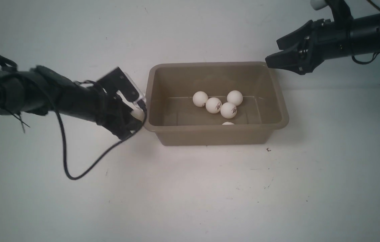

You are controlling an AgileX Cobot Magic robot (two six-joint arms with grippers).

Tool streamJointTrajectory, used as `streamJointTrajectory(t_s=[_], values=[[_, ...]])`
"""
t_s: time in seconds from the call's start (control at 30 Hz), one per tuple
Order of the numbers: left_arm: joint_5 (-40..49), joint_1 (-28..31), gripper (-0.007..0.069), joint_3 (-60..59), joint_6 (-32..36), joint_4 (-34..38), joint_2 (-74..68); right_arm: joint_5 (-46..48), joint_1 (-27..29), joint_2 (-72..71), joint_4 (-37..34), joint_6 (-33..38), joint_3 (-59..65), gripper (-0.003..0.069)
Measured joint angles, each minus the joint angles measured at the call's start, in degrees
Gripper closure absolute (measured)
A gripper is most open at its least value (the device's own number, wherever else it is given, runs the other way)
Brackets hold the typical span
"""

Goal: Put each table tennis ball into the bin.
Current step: Use the left arm to clamp the table tennis ball closest to it, then use the left arm to put the table tennis ball into the box

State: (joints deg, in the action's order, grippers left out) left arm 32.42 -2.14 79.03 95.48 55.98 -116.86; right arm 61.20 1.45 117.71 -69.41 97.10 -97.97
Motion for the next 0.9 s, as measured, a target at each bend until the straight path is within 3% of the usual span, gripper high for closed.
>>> streamJointTrajectory(t_s=[0.23, 0.63, 0.83, 0.9], values=[[0.5, 2.9, 0.0290, -0.1, -1.6, 0.2, 4.7, 0.0, 0.0, 0.0, 0.0, 0.0, 0.0, 0.0145], [5.4, -1.6, 0.0290, -0.1, 24.7, 25.6, 5.2, -0.5, 0.0, 0.0, 0.0, 0.0, 0.0, 0.0145], [7.3, -1.4, 0.0267, 0.0, 27.3, 26.7, 2.5, -0.6, 0.0, 0.0, 0.0, 0.0, 0.0, 0.0145], [8.9, -1.4, 0.0184, -0.1, 25.8, 26.7, 1.5, -0.6, 0.0, 0.0, 0.0, 0.0, 0.0, 0.0145]])
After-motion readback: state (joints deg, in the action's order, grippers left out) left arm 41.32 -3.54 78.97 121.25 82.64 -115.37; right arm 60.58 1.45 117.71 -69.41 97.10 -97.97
